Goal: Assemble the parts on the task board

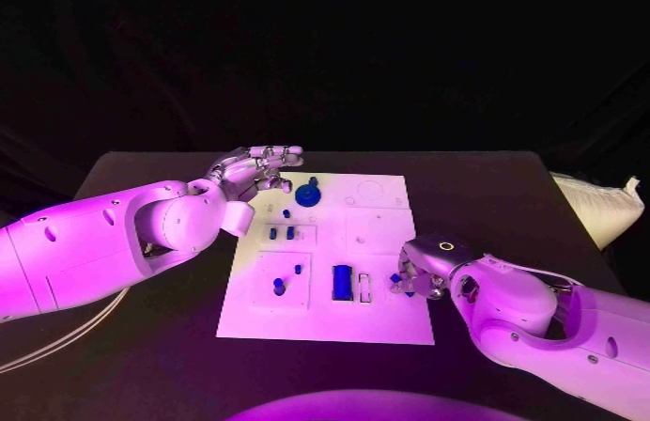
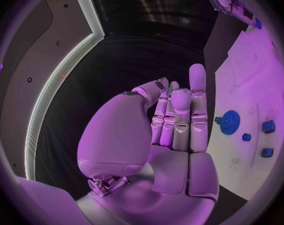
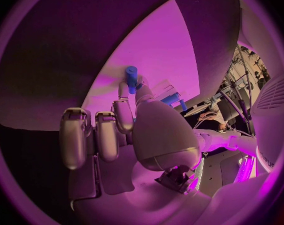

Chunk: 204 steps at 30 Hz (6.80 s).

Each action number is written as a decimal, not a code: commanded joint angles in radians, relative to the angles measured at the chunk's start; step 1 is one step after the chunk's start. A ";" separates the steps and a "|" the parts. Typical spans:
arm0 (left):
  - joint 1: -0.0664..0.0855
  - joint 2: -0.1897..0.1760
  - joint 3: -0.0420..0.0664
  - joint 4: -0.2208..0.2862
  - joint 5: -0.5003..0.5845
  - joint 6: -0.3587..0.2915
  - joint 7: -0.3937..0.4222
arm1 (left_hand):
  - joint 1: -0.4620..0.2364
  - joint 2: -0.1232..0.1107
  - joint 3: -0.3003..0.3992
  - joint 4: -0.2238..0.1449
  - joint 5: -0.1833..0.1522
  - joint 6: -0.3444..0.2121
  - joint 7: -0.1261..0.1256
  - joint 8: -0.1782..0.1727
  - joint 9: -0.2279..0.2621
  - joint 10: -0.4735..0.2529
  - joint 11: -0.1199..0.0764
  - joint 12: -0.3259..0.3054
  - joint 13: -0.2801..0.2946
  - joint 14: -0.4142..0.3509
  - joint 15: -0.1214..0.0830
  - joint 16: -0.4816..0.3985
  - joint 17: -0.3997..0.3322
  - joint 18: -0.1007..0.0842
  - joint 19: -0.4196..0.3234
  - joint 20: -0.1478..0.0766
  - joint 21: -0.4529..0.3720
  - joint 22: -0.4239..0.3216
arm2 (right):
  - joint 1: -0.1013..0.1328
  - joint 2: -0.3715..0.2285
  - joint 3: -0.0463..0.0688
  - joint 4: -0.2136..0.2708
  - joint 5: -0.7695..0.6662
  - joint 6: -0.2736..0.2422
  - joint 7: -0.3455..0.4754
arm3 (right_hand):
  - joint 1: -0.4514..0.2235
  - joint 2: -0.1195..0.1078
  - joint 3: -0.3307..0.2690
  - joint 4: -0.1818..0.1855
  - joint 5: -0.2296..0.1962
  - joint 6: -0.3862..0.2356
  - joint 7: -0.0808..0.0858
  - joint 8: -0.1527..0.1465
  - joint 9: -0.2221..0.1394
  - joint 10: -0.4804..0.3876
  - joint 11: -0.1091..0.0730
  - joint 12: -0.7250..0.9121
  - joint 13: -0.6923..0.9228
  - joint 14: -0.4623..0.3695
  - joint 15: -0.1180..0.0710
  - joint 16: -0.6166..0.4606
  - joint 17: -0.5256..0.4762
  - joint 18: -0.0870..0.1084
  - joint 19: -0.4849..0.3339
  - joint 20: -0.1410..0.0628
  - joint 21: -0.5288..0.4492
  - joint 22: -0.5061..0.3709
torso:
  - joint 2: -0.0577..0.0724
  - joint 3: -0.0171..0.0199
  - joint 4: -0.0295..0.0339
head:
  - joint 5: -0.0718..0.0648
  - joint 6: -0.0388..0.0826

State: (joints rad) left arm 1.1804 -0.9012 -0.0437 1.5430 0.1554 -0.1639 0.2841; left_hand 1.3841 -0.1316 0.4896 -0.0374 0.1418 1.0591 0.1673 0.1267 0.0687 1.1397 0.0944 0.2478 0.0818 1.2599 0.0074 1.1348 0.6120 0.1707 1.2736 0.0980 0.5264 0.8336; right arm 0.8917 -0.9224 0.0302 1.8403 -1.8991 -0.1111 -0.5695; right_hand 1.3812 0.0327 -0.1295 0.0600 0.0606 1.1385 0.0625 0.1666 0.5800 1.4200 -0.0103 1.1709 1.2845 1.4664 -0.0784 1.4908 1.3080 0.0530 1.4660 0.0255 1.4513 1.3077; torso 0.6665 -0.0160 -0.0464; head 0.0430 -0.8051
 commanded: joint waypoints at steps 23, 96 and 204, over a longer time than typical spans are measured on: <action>0.000 0.000 0.000 0.003 -0.011 0.017 0.002 | -0.007 0.006 -0.003 -0.003 0.004 -0.006 0.004 0.005 -0.001 -0.011 -0.001 0.004 -0.002 -0.009 -0.002 -0.005 -0.006 0.011 -0.007 0.002 -0.004 -0.002 | 0.001 -0.046 -0.008 0.048 0.444 -0.238 -0.021 | -0.101 -0.037 0.530 -0.152 0.098 0.000 0.010 -0.027 -0.239 0.015 0.002 -0.010 0.008 0.078 0.003 0.001 0.121 -0.012 0.032 0.007 0.002 0.104 | 0.001 -0.0023 0.0066 | -0.003 0.000; 0.000 0.004 0.000 0.009 -0.020 0.023 -0.007 | -0.007 0.009 -0.003 -0.004 0.004 -0.007 0.005 0.005 -0.001 -0.013 0.000 0.007 -0.002 -0.012 -0.002 -0.006 -0.012 0.011 -0.008 0.002 -0.004 -0.002 | 0.006 0.087 -0.009 -0.028 0.515 -0.128 -0.035 | -0.320 -0.041 0.414 0.054 0.226 0.097 -0.047 0.045 -0.167 0.097 -0.045 0.175 0.144 0.090 -0.036 0.036 0.183 -0.028 0.063 -0.029 0.048 0.166 | 0.002 -0.0025 0.0096 | 0.005 -0.007; -0.130 0.121 0.044 0.027 -0.155 -0.606 0.236 | -1.106 0.132 -0.384 0.037 -0.142 -0.847 -0.167 -0.127 -0.069 -0.915 -0.094 -0.248 -0.082 -1.053 -0.007 -1.135 -0.612 -0.171 -1.102 -0.098 -0.526 -0.744 | 0.158 0.142 -0.030 -0.270 1.899 -0.659 1.090 | -1.094 -0.033 0.201 -0.060 -0.061 -0.933 -0.062 -0.167 -0.580 -1.180 0.010 -1.171 -1.284 -1.220 0.078 -1.491 -1.308 -0.053 -1.245 -0.026 -1.451 -1.308 | -0.122 0.0160 0.0464 | -0.043 0.205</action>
State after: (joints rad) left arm 1.0498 -0.7803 -0.0014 1.5664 0.0403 -0.7117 0.4827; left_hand 0.3819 -0.0018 0.1448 0.0004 0.0063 0.2919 0.0121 0.0068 0.0013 0.3080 0.0043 0.0057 0.0014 0.2847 0.0025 0.0311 0.0014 0.0308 0.2341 0.0350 0.0060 0.1230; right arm 1.0494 -0.7800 -0.0001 1.5678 -0.0253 -0.7317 0.4821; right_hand 0.3951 -0.0005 0.0979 -0.0001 0.0135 0.2826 0.0086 0.0071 0.0028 0.3287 0.0027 0.0065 0.0014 0.3391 0.0004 0.0077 0.0105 0.0363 0.3047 0.0092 0.0251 0.0826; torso 0.5444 -0.0002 -0.0004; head 0.0001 -0.6000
